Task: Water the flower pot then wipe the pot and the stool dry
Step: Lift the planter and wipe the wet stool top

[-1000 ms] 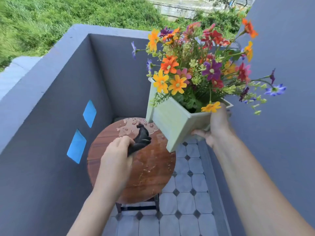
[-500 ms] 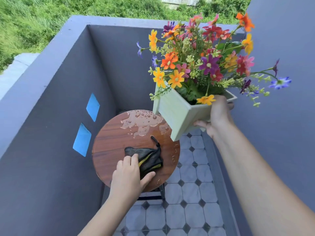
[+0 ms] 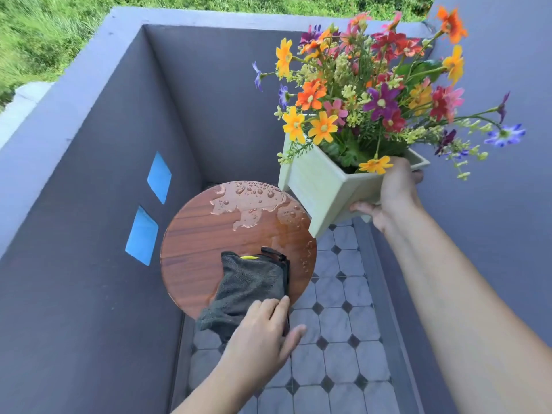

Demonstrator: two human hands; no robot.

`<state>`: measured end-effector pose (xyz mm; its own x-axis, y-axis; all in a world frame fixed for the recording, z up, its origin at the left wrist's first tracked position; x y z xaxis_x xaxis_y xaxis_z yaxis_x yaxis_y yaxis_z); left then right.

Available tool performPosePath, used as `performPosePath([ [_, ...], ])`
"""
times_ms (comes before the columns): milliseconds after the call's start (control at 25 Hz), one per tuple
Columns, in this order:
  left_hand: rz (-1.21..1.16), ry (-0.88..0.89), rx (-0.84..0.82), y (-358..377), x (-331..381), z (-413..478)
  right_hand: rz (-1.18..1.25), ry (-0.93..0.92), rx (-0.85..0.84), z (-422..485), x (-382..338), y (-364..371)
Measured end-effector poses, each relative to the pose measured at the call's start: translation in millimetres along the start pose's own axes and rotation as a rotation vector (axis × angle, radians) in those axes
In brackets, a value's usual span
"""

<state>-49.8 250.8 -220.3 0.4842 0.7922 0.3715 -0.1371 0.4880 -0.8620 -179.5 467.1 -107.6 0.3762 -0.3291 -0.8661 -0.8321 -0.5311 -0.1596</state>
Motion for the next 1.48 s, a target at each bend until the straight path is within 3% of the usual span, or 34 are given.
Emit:
performPosePath([
  [120,-0.011,-0.055,0.023,-6,-26,11,0.001,0.002,0.000,1,-3,-1],
  [240,0.200,-0.018,-0.291,7,-39,14,0.009,-0.007,0.009,0,-6,-1],
  [360,0.167,0.028,-0.421,17,-33,21,0.013,-0.017,0.016,-2,-9,0],
  [560,0.112,0.058,-0.375,37,-10,66,0.014,-0.038,0.016,-5,-13,7],
  [920,0.165,-0.286,-0.195,71,-15,126,0.052,-0.091,0.059,3,-9,29],
  [1200,0.234,-0.451,-0.121,73,-62,164,0.071,-0.080,0.076,11,-1,35],
  [1480,0.268,-0.734,-0.052,51,-113,154,0.057,-0.108,0.061,7,-3,37],
])
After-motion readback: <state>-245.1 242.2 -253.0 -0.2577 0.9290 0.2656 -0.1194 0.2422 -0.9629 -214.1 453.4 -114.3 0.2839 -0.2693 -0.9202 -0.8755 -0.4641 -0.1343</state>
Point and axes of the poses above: each hand's wrist, its own z-axis towards the middle knuckle, its own y-axis out of the palm, x = y × z, the point moved 4 cm from there along z, towards the middle knuckle, and after that the axes turned 14 degrees about x, right-handed, at the moved point
